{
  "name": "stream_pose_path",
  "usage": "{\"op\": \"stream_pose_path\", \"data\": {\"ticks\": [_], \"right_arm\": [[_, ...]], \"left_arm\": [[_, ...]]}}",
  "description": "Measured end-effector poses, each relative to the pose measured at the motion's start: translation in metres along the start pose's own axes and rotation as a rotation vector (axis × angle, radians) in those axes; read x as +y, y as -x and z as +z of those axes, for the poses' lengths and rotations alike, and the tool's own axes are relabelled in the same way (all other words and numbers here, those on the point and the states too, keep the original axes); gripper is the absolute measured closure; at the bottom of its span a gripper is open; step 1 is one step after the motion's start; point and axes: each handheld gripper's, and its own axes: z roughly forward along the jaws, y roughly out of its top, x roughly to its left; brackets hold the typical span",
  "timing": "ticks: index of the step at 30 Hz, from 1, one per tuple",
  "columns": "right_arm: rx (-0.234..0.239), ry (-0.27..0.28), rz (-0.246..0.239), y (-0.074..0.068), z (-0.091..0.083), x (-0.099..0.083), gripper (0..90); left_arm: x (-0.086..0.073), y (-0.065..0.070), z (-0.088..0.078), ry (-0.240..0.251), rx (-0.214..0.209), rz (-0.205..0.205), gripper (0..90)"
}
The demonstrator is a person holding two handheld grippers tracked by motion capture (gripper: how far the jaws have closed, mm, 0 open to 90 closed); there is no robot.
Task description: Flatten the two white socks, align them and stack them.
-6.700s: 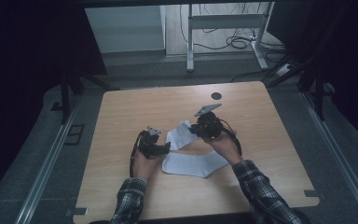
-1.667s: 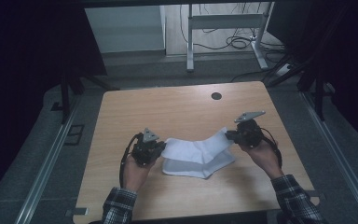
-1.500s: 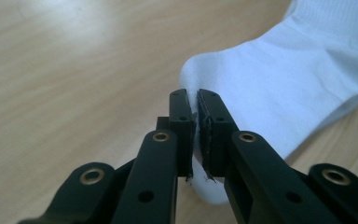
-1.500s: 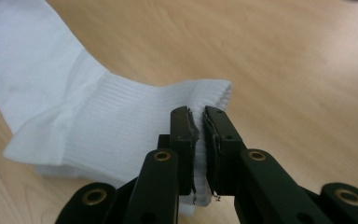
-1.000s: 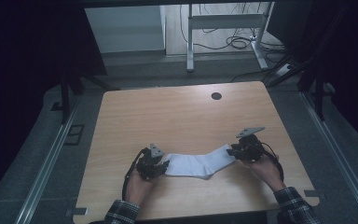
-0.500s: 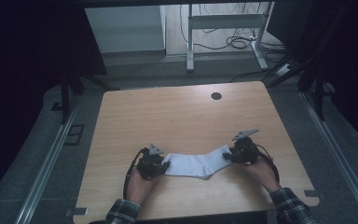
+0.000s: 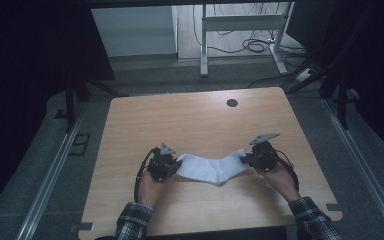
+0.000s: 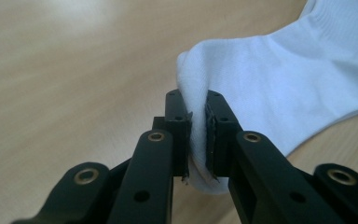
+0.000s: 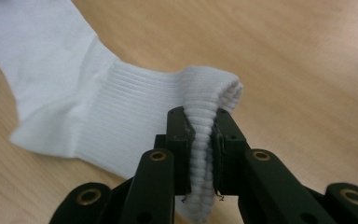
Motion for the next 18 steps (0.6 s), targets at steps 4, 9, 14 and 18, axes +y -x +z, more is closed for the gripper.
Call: {"op": "stream_pose_path", "data": {"ticks": [4,9,14,18], "right_arm": [[-0.007,0.025,0.010,0.007,-0.002,0.011,78.0],[-0.020,0.050,0.025,0.016,-0.002,0.022,77.9],[-0.029,0.065,0.044,0.024,0.001,0.033,77.9],[-0.039,0.067,0.050,0.029,0.007,0.039,77.9]], "left_arm": [[0.016,-0.004,-0.002,0.015,0.024,0.016,82.0],[0.029,-0.012,0.000,0.028,0.047,0.016,82.0],[0.037,-0.020,0.007,0.029,0.066,0.011,81.9],[0.041,-0.026,0.015,0.028,0.082,0.003,82.0]]}}
